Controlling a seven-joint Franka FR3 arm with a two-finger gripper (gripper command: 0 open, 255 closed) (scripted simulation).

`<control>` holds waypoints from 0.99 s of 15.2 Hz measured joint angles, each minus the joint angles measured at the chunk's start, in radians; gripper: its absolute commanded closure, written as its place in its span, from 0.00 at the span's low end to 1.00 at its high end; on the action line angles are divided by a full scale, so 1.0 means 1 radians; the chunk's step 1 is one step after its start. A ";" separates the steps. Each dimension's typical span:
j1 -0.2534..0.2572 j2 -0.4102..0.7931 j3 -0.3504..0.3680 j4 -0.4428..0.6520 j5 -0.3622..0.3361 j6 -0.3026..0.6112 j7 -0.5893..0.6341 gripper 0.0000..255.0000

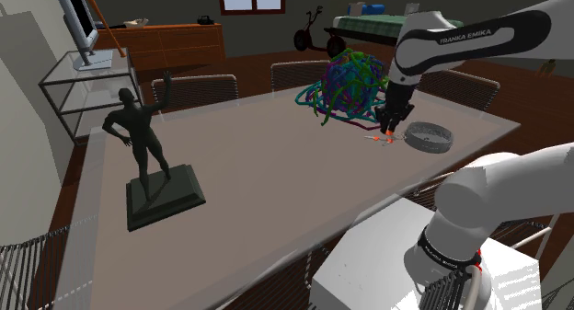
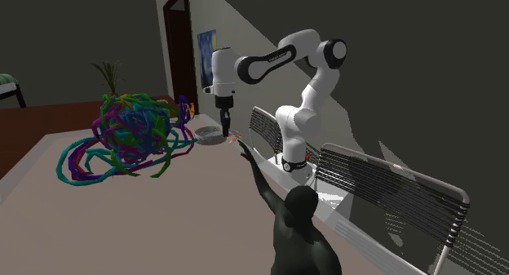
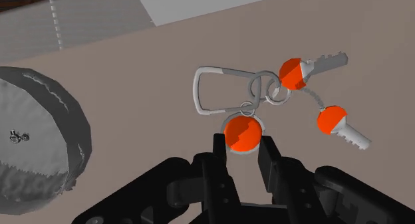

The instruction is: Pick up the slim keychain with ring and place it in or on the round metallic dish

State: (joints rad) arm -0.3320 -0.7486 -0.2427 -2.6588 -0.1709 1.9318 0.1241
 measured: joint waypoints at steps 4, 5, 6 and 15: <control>-0.043 0.051 -0.094 0.052 -0.052 0.009 -0.105 1.00; -0.048 0.075 -0.117 0.072 -0.061 0.015 -0.130 1.00; -0.053 0.101 -0.142 0.091 -0.069 0.026 -0.155 1.00; -0.067 0.310 -0.347 0.293 -0.080 0.059 -0.389 1.00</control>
State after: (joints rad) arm -0.3990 -0.4386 -0.5899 -2.3658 -0.2512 1.9906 -0.2647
